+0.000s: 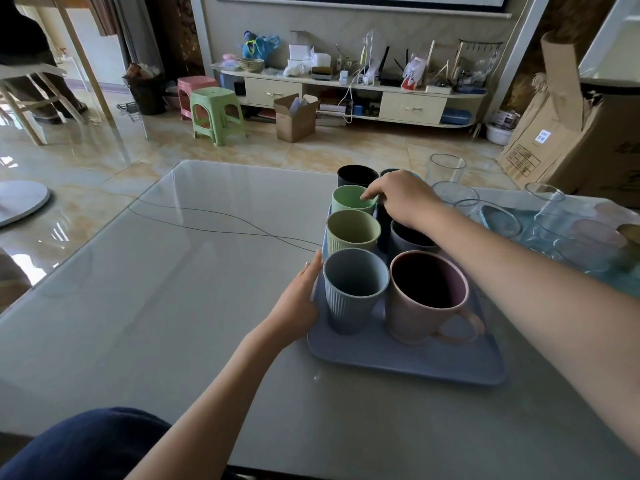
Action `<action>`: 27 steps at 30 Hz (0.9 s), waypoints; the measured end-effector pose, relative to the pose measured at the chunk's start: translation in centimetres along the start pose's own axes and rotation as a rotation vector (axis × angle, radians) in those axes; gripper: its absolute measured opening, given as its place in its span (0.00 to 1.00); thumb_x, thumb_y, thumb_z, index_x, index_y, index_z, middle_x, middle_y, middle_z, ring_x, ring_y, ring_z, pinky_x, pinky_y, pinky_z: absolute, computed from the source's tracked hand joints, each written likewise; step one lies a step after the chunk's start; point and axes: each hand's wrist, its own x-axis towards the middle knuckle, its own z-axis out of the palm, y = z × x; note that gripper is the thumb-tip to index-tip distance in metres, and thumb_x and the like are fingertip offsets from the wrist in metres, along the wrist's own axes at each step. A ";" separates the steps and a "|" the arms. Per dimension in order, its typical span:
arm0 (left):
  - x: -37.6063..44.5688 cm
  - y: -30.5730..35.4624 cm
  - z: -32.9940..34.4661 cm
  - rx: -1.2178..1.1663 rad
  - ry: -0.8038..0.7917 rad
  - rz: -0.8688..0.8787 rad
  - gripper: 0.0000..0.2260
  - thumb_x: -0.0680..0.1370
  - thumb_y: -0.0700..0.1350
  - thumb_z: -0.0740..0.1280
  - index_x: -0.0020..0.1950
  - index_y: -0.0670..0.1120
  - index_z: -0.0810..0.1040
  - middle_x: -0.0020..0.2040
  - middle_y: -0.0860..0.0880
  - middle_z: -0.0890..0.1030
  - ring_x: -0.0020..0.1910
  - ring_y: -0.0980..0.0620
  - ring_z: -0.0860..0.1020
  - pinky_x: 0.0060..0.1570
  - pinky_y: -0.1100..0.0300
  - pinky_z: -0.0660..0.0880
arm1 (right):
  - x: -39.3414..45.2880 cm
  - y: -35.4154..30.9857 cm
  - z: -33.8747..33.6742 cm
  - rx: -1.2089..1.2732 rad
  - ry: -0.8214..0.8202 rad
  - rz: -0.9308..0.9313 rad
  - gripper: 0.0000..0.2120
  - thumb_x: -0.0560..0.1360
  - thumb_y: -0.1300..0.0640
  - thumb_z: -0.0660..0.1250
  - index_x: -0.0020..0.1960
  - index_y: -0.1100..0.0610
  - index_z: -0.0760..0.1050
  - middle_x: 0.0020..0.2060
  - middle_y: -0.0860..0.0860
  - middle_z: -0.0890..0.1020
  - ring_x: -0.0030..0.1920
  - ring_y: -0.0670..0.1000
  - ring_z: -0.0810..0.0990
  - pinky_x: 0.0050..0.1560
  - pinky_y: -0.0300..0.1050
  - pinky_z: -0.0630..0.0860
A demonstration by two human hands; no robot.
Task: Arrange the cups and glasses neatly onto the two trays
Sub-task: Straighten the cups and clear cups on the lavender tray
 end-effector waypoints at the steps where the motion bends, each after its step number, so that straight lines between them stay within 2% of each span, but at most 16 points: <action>1: -0.2 -0.1 -0.1 -0.037 -0.034 -0.006 0.40 0.70 0.29 0.58 0.77 0.53 0.49 0.76 0.52 0.57 0.75 0.53 0.55 0.70 0.64 0.52 | 0.3 0.2 -0.2 0.029 0.021 0.009 0.24 0.73 0.73 0.55 0.58 0.52 0.80 0.58 0.54 0.81 0.57 0.56 0.79 0.56 0.45 0.73; 2: -0.5 -0.2 -0.2 -0.067 -0.070 -0.019 0.43 0.67 0.31 0.60 0.77 0.54 0.48 0.77 0.52 0.57 0.76 0.53 0.54 0.74 0.58 0.53 | 0.6 0.3 -0.5 0.047 0.041 0.014 0.24 0.73 0.73 0.55 0.58 0.52 0.80 0.57 0.54 0.81 0.56 0.56 0.79 0.56 0.45 0.73; 4: -0.7 -0.5 -0.4 -0.101 -0.136 -0.010 0.47 0.61 0.39 0.64 0.76 0.59 0.47 0.77 0.53 0.57 0.76 0.52 0.53 0.74 0.48 0.56 | 1.7 0.6 -0.8 0.031 0.069 0.023 0.24 0.74 0.72 0.55 0.59 0.52 0.79 0.58 0.54 0.81 0.56 0.57 0.79 0.57 0.48 0.75; 7: -0.8 -0.8 0.2 -0.145 -0.210 0.035 0.46 0.60 0.42 0.68 0.73 0.63 0.53 0.72 0.53 0.64 0.73 0.51 0.60 0.71 0.46 0.62 | 3.1 1.1 -0.7 -0.081 0.072 0.049 0.25 0.74 0.71 0.56 0.62 0.50 0.77 0.60 0.58 0.78 0.56 0.61 0.78 0.55 0.50 0.74; 9: -1.3 -0.9 1.0 -0.174 -0.178 0.035 0.42 0.58 0.46 0.71 0.67 0.64 0.58 0.67 0.52 0.67 0.69 0.50 0.65 0.67 0.45 0.67 | 3.7 1.1 -0.4 -0.143 0.017 0.072 0.25 0.75 0.70 0.57 0.64 0.50 0.75 0.62 0.60 0.75 0.58 0.64 0.76 0.56 0.50 0.73; 10: -1.6 -0.8 1.4 -0.161 -0.142 0.015 0.41 0.56 0.49 0.73 0.64 0.64 0.57 0.65 0.51 0.68 0.68 0.49 0.66 0.66 0.45 0.69 | 4.0 1.0 -0.2 -0.159 -0.003 0.076 0.24 0.75 0.69 0.58 0.64 0.50 0.76 0.62 0.60 0.75 0.59 0.64 0.76 0.57 0.50 0.72; 14: -2.0 -0.6 2.4 -0.070 0.029 0.008 0.44 0.53 0.60 0.75 0.63 0.58 0.56 0.62 0.53 0.68 0.63 0.51 0.67 0.62 0.49 0.71 | 5.5 0.8 0.4 -0.140 -0.024 0.086 0.16 0.74 0.65 0.64 0.56 0.50 0.80 0.58 0.57 0.79 0.57 0.61 0.77 0.56 0.47 0.73; 18: -2.1 -0.2 3.2 -0.001 0.149 0.068 0.41 0.54 0.63 0.69 0.64 0.51 0.63 0.59 0.52 0.71 0.59 0.49 0.69 0.59 0.51 0.70 | 6.1 0.5 0.6 -0.119 -0.017 0.089 0.13 0.74 0.65 0.65 0.53 0.53 0.81 0.55 0.57 0.81 0.55 0.60 0.78 0.52 0.46 0.73; 23: -1.7 -0.6 3.3 0.064 0.145 0.126 0.38 0.60 0.60 0.70 0.66 0.49 0.63 0.62 0.51 0.72 0.63 0.50 0.68 0.56 0.66 0.56 | 6.4 0.6 0.9 -0.022 -0.003 0.092 0.13 0.73 0.69 0.62 0.50 0.59 0.82 0.51 0.59 0.82 0.49 0.60 0.80 0.49 0.46 0.74; 27: -1.7 -0.6 3.2 0.083 0.151 0.133 0.40 0.60 0.63 0.67 0.67 0.48 0.63 0.63 0.51 0.71 0.64 0.50 0.67 0.55 0.69 0.54 | 6.6 0.3 1.1 -0.022 0.030 0.049 0.14 0.73 0.70 0.62 0.50 0.59 0.83 0.50 0.59 0.83 0.49 0.60 0.81 0.52 0.47 0.76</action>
